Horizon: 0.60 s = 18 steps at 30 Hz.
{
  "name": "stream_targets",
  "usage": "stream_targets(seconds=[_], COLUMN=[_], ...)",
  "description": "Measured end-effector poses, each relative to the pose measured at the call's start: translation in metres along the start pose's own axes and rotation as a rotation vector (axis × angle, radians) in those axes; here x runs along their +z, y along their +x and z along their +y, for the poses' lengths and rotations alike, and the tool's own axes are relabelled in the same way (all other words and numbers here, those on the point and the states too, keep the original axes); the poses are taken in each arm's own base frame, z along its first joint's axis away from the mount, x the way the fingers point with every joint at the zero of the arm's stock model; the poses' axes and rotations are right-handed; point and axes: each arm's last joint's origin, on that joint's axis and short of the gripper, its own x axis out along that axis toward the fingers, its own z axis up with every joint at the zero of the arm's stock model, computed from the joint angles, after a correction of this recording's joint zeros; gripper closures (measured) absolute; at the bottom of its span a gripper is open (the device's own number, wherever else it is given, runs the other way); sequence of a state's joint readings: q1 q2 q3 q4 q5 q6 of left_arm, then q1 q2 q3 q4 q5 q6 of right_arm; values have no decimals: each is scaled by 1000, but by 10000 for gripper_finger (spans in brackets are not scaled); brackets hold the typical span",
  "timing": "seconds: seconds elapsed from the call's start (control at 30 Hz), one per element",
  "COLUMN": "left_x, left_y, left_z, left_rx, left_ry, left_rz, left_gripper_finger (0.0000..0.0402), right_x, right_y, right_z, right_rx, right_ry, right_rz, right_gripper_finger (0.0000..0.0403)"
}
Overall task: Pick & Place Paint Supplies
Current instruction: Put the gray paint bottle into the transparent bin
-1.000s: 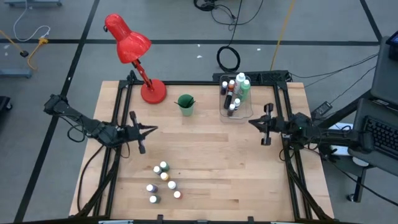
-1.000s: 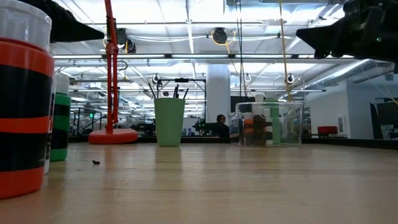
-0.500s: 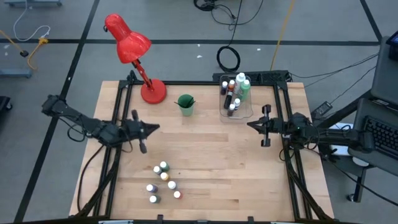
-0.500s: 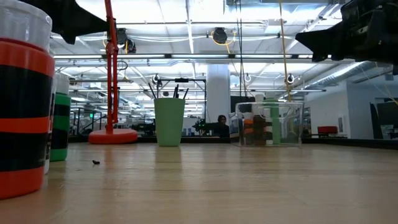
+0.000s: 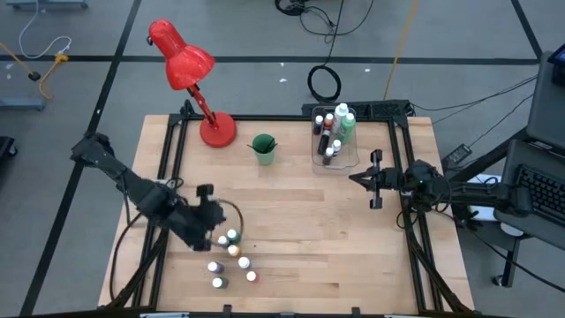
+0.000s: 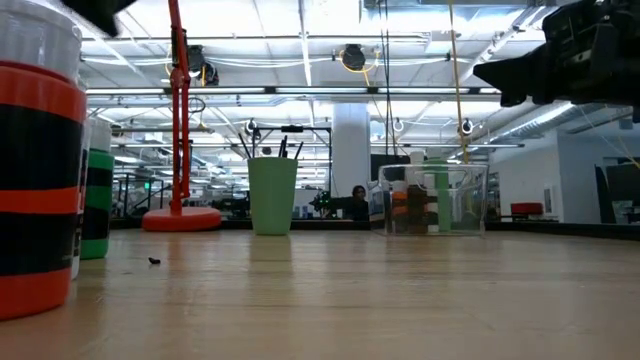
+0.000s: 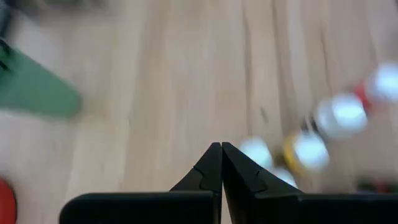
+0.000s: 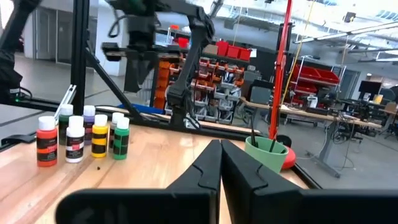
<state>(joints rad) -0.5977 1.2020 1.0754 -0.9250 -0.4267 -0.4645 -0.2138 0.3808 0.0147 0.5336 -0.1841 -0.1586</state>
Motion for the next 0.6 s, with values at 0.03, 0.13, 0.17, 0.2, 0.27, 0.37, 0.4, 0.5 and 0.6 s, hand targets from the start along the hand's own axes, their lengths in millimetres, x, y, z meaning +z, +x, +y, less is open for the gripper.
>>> stream_targets(seconds=[0.03,0.13,0.17,0.2,0.27,0.37,0.4,0.5,0.6], left_x=[2,4,4,3,0,-5,-7,-8,-11], left_y=[0,-3,-4,-3,-2,0,1,7,13], left_z=[-5,-12,-14,-16,-20,-26,-29,-36,-39], left_rx=[1,71,84,89,66,24,2,-78,-124], left_ry=[8,-74,-110,-141,-184,-226,-243,-261,-247], left_rz=[68,186,201,214,252,277,284,291,285], left_gripper_finger=[388,386,382,378,363,328,314,265,214], right_x=[0,-1,-1,-1,-1,-1,-1,-2,-3], right_y=[0,0,0,0,0,0,0,0,0], right_z=[0,0,0,0,0,0,0,0,0], right_rx=[0,1,1,1,2,2,2,3,4], right_ry=[1,2,3,9,24,41,43,46,70], right_rz=[1,7,8,9,9,10,10,18,28], right_gripper_finger=[399,399,399,399,399,399,399,399,399])
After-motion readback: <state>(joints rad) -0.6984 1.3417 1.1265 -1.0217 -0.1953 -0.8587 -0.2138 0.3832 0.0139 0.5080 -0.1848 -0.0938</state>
